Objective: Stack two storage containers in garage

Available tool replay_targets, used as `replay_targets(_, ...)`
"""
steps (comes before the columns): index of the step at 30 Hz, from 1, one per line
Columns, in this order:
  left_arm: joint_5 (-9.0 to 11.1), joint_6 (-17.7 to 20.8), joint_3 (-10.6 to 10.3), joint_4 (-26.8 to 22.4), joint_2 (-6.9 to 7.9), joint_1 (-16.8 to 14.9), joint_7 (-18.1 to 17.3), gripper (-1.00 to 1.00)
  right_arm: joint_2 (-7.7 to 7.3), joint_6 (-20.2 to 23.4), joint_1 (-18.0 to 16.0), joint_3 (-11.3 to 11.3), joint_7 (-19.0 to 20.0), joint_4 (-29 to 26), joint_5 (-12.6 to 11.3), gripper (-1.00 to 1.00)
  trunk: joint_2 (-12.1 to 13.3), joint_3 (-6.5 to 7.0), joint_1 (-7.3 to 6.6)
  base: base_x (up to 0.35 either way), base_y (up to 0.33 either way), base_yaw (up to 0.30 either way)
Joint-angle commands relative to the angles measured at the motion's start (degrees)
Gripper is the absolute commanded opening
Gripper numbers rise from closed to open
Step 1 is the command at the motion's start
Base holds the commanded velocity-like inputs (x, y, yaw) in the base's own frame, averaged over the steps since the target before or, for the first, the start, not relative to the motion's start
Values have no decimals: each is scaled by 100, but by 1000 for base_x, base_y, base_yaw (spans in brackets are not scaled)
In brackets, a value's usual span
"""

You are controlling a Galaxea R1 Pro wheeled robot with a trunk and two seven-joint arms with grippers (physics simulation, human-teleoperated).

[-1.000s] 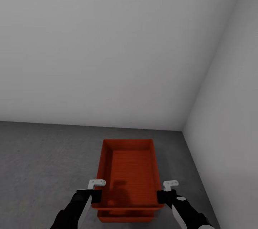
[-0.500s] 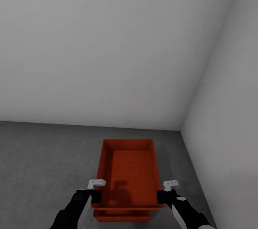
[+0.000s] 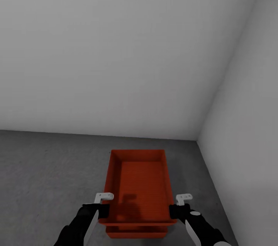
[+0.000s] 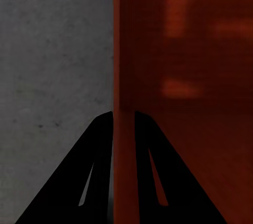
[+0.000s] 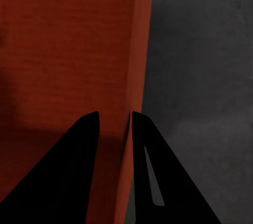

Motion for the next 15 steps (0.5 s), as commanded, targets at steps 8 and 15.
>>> replay_targets(8,89,-429,-8,-14,-52,-4,13,-100,163,36,5,154,16,9,-43,-100,-2,-5,-1,0,4,0)
replay_targets(15,92,-428,-10,-14,-52,-5,13,-100,163,36,5,154,16,9,-43,-100,-2,-5,-1,0,0,0)
